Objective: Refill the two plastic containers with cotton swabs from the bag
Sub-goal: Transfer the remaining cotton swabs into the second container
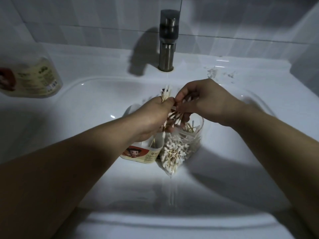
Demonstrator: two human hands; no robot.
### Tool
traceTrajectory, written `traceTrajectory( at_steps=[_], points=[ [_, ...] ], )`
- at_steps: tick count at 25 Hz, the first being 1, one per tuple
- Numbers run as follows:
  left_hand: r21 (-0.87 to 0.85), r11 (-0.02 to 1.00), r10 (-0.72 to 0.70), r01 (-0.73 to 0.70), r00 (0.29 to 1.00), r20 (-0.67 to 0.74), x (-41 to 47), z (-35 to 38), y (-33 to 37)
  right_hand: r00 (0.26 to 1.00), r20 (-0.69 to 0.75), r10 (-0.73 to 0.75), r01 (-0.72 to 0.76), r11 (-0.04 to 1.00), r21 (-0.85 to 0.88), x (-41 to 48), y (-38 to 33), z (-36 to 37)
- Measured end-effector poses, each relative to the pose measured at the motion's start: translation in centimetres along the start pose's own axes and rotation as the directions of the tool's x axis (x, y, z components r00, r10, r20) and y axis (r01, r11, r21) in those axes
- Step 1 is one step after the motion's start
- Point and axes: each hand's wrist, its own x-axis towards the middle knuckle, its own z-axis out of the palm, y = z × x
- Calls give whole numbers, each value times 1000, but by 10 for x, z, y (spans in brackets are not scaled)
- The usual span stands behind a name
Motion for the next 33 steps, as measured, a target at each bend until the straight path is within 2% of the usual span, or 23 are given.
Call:
traceTrajectory(
  at_steps=[3,7,12,17,21,25,26,28,30,33],
  points=[
    [-43,999,-7,10,998,65,-2,3,-1,999,-36,-23,20,997,-73,1,1,0],
    [-129,991,-32,41,997,71,3,2,-1,998,-58,-3,0,998,-58,2,2,-5],
    [-92,995,-25,29,999,42,4,-2,0,991,-115,67,-50,989,140,4,1,-13],
    [-67,998,16,-19,999,-47,4,-3,-1,973,-171,155,-79,921,382,3,-1,-9],
    [-76,996,50,-50,999,-13,4,-2,-3,983,-100,152,-123,960,252,2,1,-2],
    [-92,996,23,-13,993,113,4,-3,-4,986,-155,60,-66,997,-33,3,6,1],
    [-89,996,12,0,991,137,4,-3,-5,984,-172,35,-45,997,-55,3,5,1],
    [-103,994,-1,19,985,173,3,-2,-4,987,-161,-15,11,1000,-27,3,3,1],
    [-112,994,1,22,980,198,1,-1,-2,995,-86,-59,56,997,-44,3,3,3],
    [-119,992,-6,31,980,200,0,0,-2,998,47,-38,35,996,81,4,5,8]
  ],
)
